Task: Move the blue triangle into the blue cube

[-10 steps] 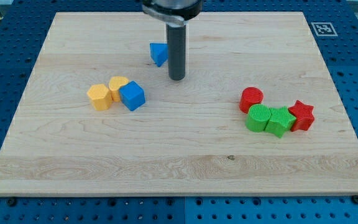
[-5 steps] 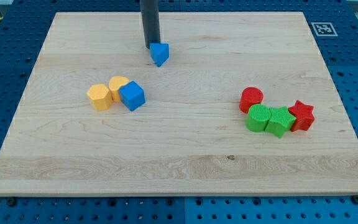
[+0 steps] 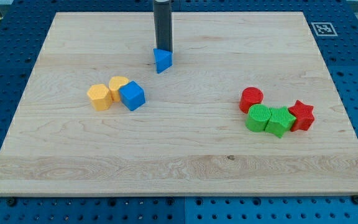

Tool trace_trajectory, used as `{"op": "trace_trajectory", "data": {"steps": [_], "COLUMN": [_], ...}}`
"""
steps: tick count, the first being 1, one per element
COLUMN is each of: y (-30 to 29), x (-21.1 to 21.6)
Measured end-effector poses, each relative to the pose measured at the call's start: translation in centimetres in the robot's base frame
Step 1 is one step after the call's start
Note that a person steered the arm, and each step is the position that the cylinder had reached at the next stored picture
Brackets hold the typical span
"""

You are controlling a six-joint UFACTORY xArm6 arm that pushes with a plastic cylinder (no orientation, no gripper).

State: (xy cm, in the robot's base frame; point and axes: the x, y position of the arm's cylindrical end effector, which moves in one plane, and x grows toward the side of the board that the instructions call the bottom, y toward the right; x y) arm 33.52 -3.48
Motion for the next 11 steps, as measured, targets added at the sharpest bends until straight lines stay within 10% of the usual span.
{"op": "trace_trajectory", "data": {"steps": [5, 11], "y": [0.5, -1.0], "x": [11.9, 9.7]}}
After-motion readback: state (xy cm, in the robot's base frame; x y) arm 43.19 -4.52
